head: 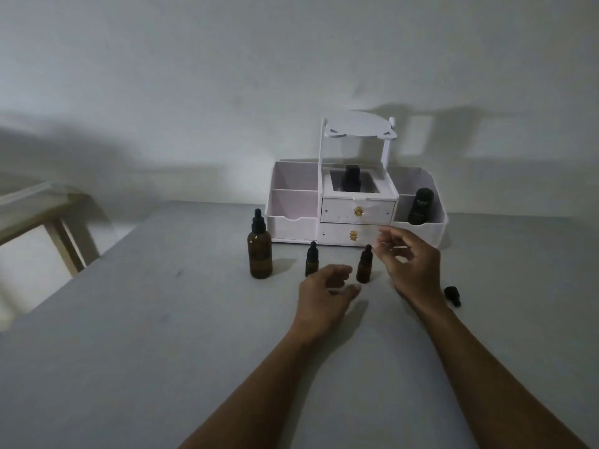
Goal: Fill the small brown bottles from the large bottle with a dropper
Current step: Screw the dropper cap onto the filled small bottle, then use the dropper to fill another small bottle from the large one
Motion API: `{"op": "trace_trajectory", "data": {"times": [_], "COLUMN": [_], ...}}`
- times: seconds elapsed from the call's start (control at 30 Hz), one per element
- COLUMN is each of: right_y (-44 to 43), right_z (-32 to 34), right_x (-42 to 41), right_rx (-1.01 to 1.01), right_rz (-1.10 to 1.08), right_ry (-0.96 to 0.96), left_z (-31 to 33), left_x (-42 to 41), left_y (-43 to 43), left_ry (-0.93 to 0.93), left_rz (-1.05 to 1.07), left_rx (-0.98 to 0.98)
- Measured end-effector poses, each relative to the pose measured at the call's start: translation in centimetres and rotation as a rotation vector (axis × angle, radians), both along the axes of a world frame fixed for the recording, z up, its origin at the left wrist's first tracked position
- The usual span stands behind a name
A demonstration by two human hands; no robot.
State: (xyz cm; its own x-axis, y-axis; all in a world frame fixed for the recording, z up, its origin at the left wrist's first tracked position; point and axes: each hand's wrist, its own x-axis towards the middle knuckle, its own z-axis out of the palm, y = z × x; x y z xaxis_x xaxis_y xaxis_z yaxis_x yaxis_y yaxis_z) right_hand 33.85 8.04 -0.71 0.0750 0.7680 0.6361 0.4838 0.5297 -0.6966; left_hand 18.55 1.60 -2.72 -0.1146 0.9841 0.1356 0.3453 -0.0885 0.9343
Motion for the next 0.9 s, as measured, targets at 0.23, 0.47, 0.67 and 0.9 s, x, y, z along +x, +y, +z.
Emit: {"op": "trace_trajectory", "data": {"times": [0.23,0.47,0.67,0.9], "right_y": [-1.7,-2.0,-0.2,0.7], "right_z": [1.2,3.0,4.2,4.3], "right_x": [-2.3,-8.6,-14.6,-18.1], "right_rx": [0.137,0.086,-0.043,-0.117], "right_rz": [0.09,0.248,0.291,0.301], "right_ry": [0.044,0.028,0.048,-0.009], "left_z": [0.0,0.0,-0.1,0.1], "left_x": [-8.7,-16.5,-16.6,-16.4], "left_y": [-3.0,-2.4,0.0,1.8], "left_ry": [-0.028,-0.081,-0.063,-0.027], "left_rz": [0.236,0.508,0.352,0.166], "left_rx": [0.082,0.148,0.169,0.168]}}
